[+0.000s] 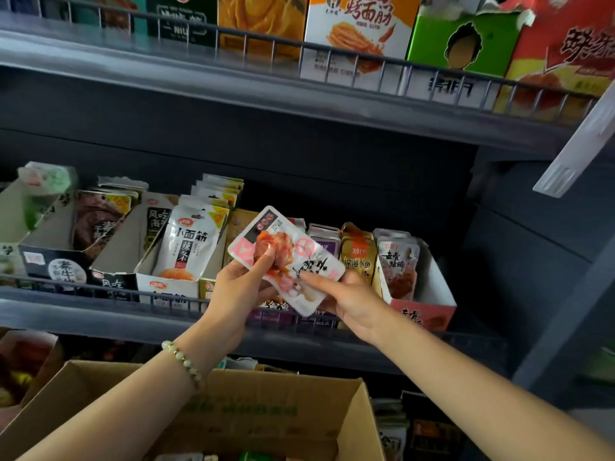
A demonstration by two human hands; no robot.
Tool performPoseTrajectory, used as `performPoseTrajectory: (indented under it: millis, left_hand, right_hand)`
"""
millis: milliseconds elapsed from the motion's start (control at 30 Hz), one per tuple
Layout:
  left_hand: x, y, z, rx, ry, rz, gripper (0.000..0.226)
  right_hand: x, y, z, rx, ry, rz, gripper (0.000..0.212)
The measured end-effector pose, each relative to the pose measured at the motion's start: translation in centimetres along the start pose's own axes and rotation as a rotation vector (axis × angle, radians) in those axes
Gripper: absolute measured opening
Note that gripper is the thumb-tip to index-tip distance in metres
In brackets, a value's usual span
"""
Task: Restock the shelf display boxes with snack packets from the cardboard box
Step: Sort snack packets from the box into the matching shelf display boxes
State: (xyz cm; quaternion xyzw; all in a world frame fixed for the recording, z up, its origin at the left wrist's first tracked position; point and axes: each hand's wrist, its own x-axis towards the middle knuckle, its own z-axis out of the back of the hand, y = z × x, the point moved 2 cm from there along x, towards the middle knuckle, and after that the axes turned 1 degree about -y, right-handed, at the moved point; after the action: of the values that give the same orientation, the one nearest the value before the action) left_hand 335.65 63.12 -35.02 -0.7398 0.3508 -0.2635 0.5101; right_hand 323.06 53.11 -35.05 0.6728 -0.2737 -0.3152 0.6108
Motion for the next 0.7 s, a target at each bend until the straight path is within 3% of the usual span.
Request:
performPoseTrajectory:
  millis: [133, 233, 367, 467, 600, 700]
  left_hand:
    - [-0.4, 0.0, -1.5, 0.216, 0.139, -0.006, 0.028]
    - [-0.3, 0.7, -3.8, 0.375, 0.286, -0.064, 0.032]
    - [1.3, 2.7, -7.0, 0.601, 0.410, -0.183, 0.042]
    - [2.6, 4.0, -9.7, 0.926, 0.527, -0.349, 0.045]
    - [3.7, 5.4, -13.2, 1.331, 0.626, -0.454, 0.051]
    - [4.4, 6.6, -14.4, 1.384, 0.684, -0.443, 0.043]
  right_hand:
    - [-1.3, 1.5, 2.9, 0.132, -0.132, 0.088, 0.015]
    - [-2.5, 3.0, 7.3, 0.117, -0.257, 0.189, 0.020]
    - [-3.7, 4.9, 14.4, -0.062, -0.464, 0.356, 0.021]
    - [-4.0, 6.6, 19.0, -0.371, -0.580, 0.422, 0.020]
    - [-2.3, 8.9, 21.8, -0.828, -0.444, 0.394, 0.012]
    - [-0.2, 9.3, 21.2, -1.025, -0.226, 0.330, 0.019]
